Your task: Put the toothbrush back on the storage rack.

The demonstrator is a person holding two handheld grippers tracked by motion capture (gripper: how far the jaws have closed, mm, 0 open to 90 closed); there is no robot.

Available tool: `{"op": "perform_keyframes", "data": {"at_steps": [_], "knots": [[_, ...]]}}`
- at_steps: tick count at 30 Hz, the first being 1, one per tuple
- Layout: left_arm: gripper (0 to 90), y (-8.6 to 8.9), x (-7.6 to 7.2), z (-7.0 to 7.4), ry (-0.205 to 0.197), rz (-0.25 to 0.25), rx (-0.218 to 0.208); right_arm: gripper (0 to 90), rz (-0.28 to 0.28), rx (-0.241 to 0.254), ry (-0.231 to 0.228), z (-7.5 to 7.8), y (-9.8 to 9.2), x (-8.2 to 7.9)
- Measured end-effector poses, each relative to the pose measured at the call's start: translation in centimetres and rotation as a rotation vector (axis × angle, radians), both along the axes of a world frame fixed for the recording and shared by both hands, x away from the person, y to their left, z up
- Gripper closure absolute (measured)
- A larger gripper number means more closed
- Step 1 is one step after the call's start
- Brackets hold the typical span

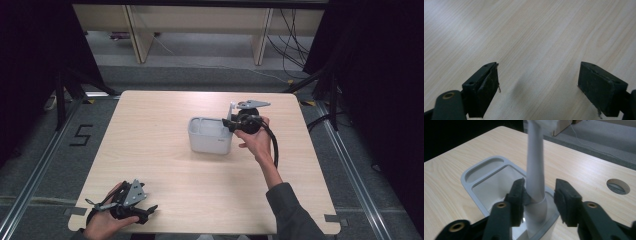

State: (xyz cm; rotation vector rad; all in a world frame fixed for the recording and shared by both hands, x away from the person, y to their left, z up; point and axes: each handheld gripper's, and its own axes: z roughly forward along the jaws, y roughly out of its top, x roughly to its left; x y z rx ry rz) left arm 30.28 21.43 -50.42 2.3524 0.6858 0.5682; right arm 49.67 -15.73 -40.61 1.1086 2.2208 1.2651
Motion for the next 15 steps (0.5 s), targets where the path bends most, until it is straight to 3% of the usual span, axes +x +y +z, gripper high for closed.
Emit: {"op": "perform_keyframes", "data": {"at_steps": [5,6,7,11,12,15], "knots": [[16.4,0.0,0.0,0.0,-0.001,0.001,0.001,50.5,0.000,0.016,0.004,0.2,-0.1,-0.4],[16.4,0.0,0.0,0.0,-0.003,0.003,0.002,48.4,0.001,0.003,-0.030,0.2,-0.2,-0.4],[16.3,0.0,0.0,0.0,-0.001,0.002,0.000,46.1,-0.003,0.014,-0.009,0.3,-0.2,-0.6],[16.4,0.0,0.0,0.0,-0.002,0.002,0.001,42.6,0.014,0.020,-0.024,0.6,-0.1,-1.1],[16.4,0.0,0.0,0.0,-0.003,0.002,0.001,41.3,0.018,-0.004,-0.039,0.7,-0.2,-1.3],[16.4,0.0,0.0,0.0,-0.003,0.002,0.002,37.5,0.011,0.009,-0.027,0.7,-0.1,-1.8]]}}
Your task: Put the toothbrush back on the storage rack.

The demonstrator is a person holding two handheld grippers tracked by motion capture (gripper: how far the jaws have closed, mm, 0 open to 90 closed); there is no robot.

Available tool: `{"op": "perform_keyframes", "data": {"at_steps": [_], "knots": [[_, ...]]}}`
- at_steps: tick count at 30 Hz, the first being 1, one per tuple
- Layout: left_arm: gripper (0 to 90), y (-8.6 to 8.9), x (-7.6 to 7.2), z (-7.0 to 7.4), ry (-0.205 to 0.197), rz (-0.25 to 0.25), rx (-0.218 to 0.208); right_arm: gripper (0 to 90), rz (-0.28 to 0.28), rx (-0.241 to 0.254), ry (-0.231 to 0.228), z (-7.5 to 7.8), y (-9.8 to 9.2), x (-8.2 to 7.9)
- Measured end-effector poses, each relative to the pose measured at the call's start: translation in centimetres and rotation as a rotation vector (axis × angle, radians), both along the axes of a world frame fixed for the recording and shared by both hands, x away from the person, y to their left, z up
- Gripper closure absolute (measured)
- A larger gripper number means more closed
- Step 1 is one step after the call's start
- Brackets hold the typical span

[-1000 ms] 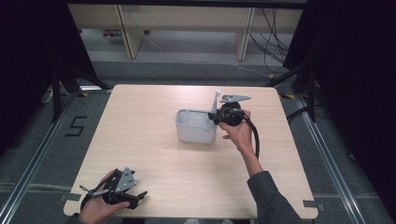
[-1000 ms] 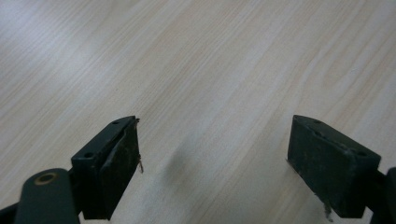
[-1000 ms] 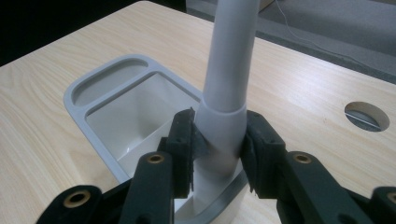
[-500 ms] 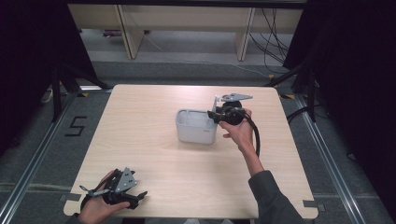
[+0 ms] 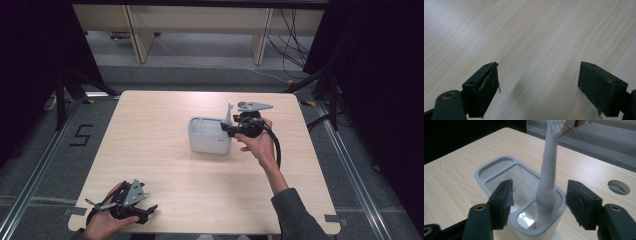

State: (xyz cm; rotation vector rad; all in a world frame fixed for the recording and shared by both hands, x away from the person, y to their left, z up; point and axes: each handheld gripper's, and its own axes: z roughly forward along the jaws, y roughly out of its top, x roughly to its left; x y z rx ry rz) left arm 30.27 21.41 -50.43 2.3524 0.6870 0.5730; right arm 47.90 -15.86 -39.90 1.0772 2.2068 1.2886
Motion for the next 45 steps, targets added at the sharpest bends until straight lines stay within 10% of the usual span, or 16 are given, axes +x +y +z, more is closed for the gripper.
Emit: {"op": "perform_keyframes", "data": {"at_steps": [45], "knots": [[16.4,0.0,0.0,0.0,0.000,0.000,0.000,33.0,0.018,0.063,-0.049,-0.6,-2.7,-4.0]]}}
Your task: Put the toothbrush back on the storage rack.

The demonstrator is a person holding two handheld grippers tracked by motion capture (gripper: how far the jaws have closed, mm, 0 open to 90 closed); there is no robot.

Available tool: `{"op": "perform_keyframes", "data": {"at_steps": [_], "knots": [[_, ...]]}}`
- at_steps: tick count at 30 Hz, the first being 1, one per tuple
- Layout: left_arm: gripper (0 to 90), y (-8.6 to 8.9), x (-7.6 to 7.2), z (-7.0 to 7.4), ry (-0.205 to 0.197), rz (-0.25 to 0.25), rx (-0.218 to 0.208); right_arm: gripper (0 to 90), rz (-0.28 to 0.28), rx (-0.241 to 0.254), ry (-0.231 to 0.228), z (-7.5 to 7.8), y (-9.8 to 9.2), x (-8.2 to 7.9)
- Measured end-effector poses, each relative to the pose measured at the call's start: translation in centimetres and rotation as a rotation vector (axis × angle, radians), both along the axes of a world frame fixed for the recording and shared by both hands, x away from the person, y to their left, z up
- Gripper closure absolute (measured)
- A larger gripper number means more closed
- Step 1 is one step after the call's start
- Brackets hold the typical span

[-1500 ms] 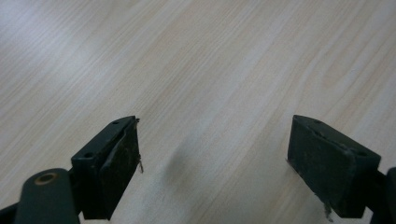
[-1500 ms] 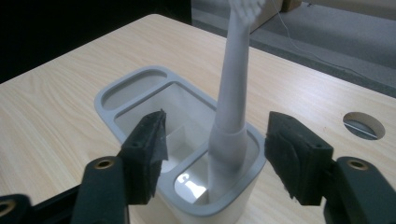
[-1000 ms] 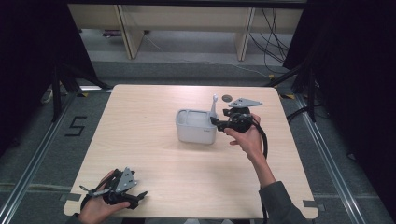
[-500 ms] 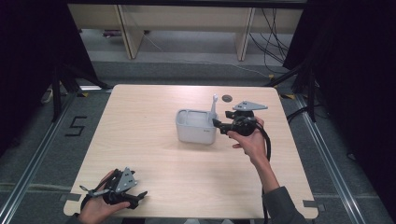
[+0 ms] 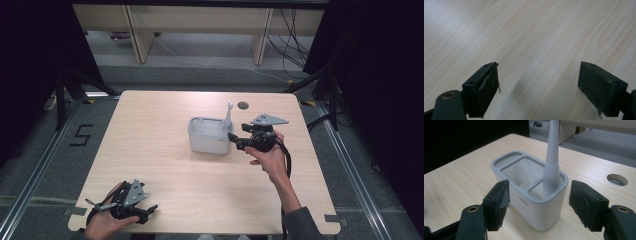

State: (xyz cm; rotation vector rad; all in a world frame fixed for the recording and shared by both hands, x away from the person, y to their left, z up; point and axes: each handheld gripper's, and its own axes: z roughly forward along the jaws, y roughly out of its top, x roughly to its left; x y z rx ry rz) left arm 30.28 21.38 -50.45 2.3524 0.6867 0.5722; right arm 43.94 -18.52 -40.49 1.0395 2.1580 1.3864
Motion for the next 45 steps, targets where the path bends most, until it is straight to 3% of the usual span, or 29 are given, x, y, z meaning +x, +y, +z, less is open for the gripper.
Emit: {"op": "perform_keyframes", "data": {"at_steps": [2,4,5,11,17,18,20,23,24,27,30,31,32,33,37,38,40,45], "knots": [[16.4,0.0,0.0,0.0,-0.001,0.000,-0.002,32.8,0.004,0.009,0.024,0.0,0.0,-0.3],[16.4,0.0,0.0,0.0,-0.003,0.002,0.001,32.5,0.008,-0.012,0.001,-0.1,0.0,-0.4],[16.4,0.0,0.0,0.0,-0.002,0.002,0.001,32.4,0.000,-0.002,0.023,-0.1,0.1,-0.6],[16.4,0.1,0.0,0.1,-0.002,-0.001,-0.001,31.5,0.012,-0.024,0.004,-0.6,0.0,-0.7],[16.4,0.1,0.0,0.1,-0.001,-0.002,-0.001,30.9,-0.003,-0.010,0.050,-1.1,0.1,-1.4],[16.4,0.1,0.0,0.1,-0.002,-0.002,-0.002,30.9,0.027,-0.025,0.036,-1.2,0.0,-1.3],[16.4,0.1,0.0,0.1,-0.002,-0.001,-0.003,30.8,0.026,-0.043,0.024,-1.2,0.0,-1.5],[16.4,0.1,0.0,0.1,-0.002,-0.002,-0.002,30.2,0.018,-0.029,0.041,-1.4,0.2,-2.0],[16.4,0.1,0.0,0.1,-0.002,-0.001,-0.002,29.9,0.032,-0.051,0.030,-1.4,0.1,-1.9],[16.4,0.1,0.0,0.1,-0.003,-0.001,-0.001,29.4,0.037,-0.034,0.061,-1.8,0.3,-2.6],[16.4,0.0,0.0,0.1,-0.002,-0.001,-0.001,29.0,0.050,-0.058,0.047,-2.0,0.2,-2.9],[16.4,0.0,0.0,0.1,-0.003,0.000,0.000,28.8,0.041,-0.037,0.068,-2.1,0.3,-3.2],[16.4,0.0,0.0,0.1,-0.003,0.000,0.000,28.5,0.038,-0.047,0.075,-2.1,0.3,-3.4],[16.4,0.0,0.0,0.1,-0.003,0.000,-0.001,28.5,0.049,-0.059,0.052,-2.2,0.2,-3.3],[16.4,0.0,0.0,0.1,-0.003,0.000,-0.001,27.5,0.063,-0.043,0.071,-2.3,0.1,-3.9],[16.4,0.0,0.0,0.1,-0.001,-0.001,-0.001,27.1,0.071,-0.053,0.045,-2.4,0.1,-3.8],[16.4,0.0,-0.1,0.1,-0.001,0.000,-0.006,26.9,0.053,-0.029,0.080,-2.4,0.1,-4.4],[16.4,0.1,-0.1,0.1,-0.001,0.000,-0.004,25.7,0.065,-0.045,0.070,-2.8,-0.3,-4.7]]}}
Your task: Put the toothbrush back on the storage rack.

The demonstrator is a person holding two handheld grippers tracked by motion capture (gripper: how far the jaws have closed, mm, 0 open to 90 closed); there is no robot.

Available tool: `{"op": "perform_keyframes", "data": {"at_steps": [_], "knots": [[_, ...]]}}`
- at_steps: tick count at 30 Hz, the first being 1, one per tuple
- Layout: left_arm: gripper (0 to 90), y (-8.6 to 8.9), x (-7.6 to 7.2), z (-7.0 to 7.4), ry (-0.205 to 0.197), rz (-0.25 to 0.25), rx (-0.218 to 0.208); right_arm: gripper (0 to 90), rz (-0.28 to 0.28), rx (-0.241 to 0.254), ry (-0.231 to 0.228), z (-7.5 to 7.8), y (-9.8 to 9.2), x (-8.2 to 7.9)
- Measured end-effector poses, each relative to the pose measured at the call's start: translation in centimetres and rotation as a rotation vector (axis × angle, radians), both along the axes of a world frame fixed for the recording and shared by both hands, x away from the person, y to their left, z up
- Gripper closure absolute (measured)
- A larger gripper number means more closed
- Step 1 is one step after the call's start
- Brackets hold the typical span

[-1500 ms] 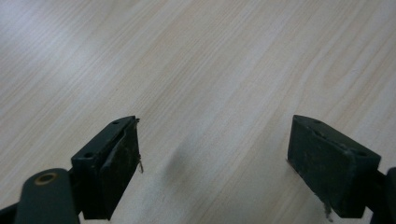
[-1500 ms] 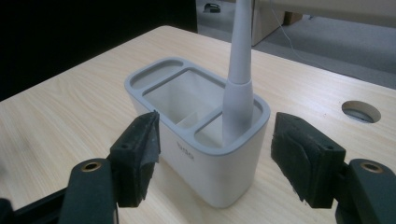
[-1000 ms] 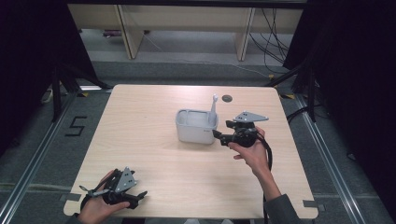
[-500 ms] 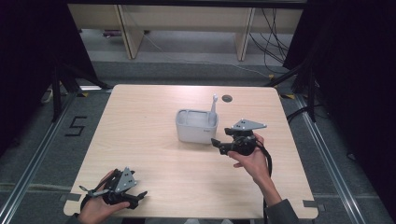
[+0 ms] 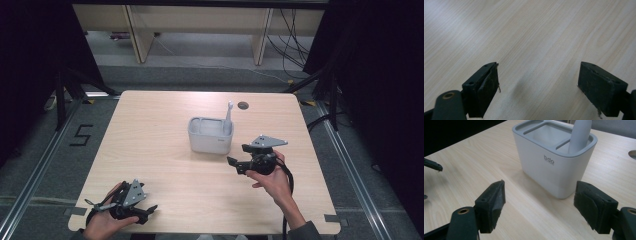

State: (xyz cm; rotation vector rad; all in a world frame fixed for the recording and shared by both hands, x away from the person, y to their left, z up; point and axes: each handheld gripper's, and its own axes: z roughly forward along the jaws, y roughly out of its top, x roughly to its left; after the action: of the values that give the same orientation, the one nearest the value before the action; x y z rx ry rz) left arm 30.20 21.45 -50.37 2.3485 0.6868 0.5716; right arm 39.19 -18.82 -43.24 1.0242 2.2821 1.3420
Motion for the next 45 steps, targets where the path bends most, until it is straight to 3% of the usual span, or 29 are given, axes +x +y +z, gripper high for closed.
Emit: {"op": "perform_keyframes", "data": {"at_steps": [5,9,10,11,15,16,17,19,21,22,23,24,25,27,28,29,31,32,34,35,36,39,40,43,44,45], "knots": [[16.4,0.0,0.0,0.0,0.000,0.002,-0.002,25.5,0.001,0.007,0.037,-0.4,-0.2,-0.8],[16.4,0.0,0.0,0.0,0.000,0.002,-0.002,24.9,0.011,-0.006,0.027,-0.7,-0.4,-1.1],[16.4,0.0,0.0,0.0,0.000,0.002,-0.001,24.8,0.007,0.013,0.043,-0.8,-0.3,-1.3],[16.4,0.0,0.0,0.0,0.000,0.003,-0.002,24.7,0.010,0.001,0.027,-0.9,-0.4,-1.3],[16.4,0.1,0.0,0.0,-0.002,0.000,0.006,24.6,0.007,0.010,0.056,-1.2,-0.5,-1.9],[16.4,0.1,0.0,0.1,-0.002,0.000,0.007,24.6,0.012,-0.004,0.030,-1.3,-0.6,-1.9],[16.4,0.1,0.0,0.1,-0.003,0.000,0.007,24.5,0.009,0.017,0.060,-1.4,-0.4,-2.2],[16.4,0.1,0.0,0.0,-0.003,0.001,0.007,24.5,0.003,0.011,0.080,-1.6,-0.4,-2.6],[16.4,0.1,0.0,0.1,-0.004,0.001,0.007,24.4,0.014,0.003,0.069,-1.8,-0.4,-2.7],[16.4,0.1,0.0,0.1,-0.004,0.001,0.006,24.4,0.017,-0.006,0.039,-2.0,-0.5,-2.6],[16.4,0.1,0.0,0.1,-0.004,0.001,0.006,24.3,0.013,0.006,0.076,-2.0,-0.4,-2.9],[16.4,0.1,-0.1,0.0,-0.004,0.002,0.005,24.3,0.029,-0.005,0.051,-2.2,-0.5,-2.8],[16.4,0.1,-0.1,0.0,-0.004,0.002,0.004,24.2,0.024,-0.001,0.072,-2.4,-0.5,-2.9],[16.4,0.1,-0.1,0.1,-0.004,0.002,0.004,24.1,0.027,-0.003,0.066,-2.6,-0.6,-3.0],[16.4,0.1,-0.1,0.1,-0.004,0.002,0.004,24.0,0.018,0.014,0.099,-2.7,-0.4,-3.3],[16.4,0.1,-0.1,0.1,-0.005,0.003,0.003,23.9,0.026,-0.004,0.079,-2.8,-0.6,-3.2],[16.4,0.1,-0.1,0.1,-0.004,0.004,0.002,23.6,0.020,0.014,0.098,-3.1,-0.5,-3.4],[16.4,0.1,-0.1,0.1,-0.005,0.005,0.002,23.5,0.025,-0.005,0.081,-3.1,-0.6,-3.4],[16.4,0.1,-0.1,0.1,-0.006,0.006,0.002,23.3,0.020,-0.004,0.102,-3.3,-0.6,-3.7],[16.4,0.1,-0.1,0.1,-0.006,0.006,0.001,23.4,0.019,-0.018,0.067,-3.4,-0.7,-3.6],[16.4,0.1,-0.1,0.1,-0.006,0.006,0.002,23.4,0.018,-0.008,0.096,-3.5,-0.6,-3.8],[16.4,0.1,-0.1,0.1,-0.005,0.006,0.001,23.5,0.037,-0.012,0.091,-3.9,-0.7,-3.8],[16.4,0.1,-0.1,0.1,-0.004,0.006,0.001,23.5,0.020,-0.006,0.116,-3.9,-0.7,-4.1],[16.4,0.2,-0.1,0.1,-0.009,0.008,0.001,23.2,0.038,-0.016,0.108,-4.2,-0.8,-4.2],[16.4,0.2,-0.1,0.1,-0.005,0.007,0.000,23.0,0.022,0.001,0.131,-4.2,-0.6,-4.5],[16.4,0.2,-0.1,0.1,-0.005,0.006,0.002,23.0,0.045,-0.024,0.105,-4.2,-0.8,-4.4]]}}
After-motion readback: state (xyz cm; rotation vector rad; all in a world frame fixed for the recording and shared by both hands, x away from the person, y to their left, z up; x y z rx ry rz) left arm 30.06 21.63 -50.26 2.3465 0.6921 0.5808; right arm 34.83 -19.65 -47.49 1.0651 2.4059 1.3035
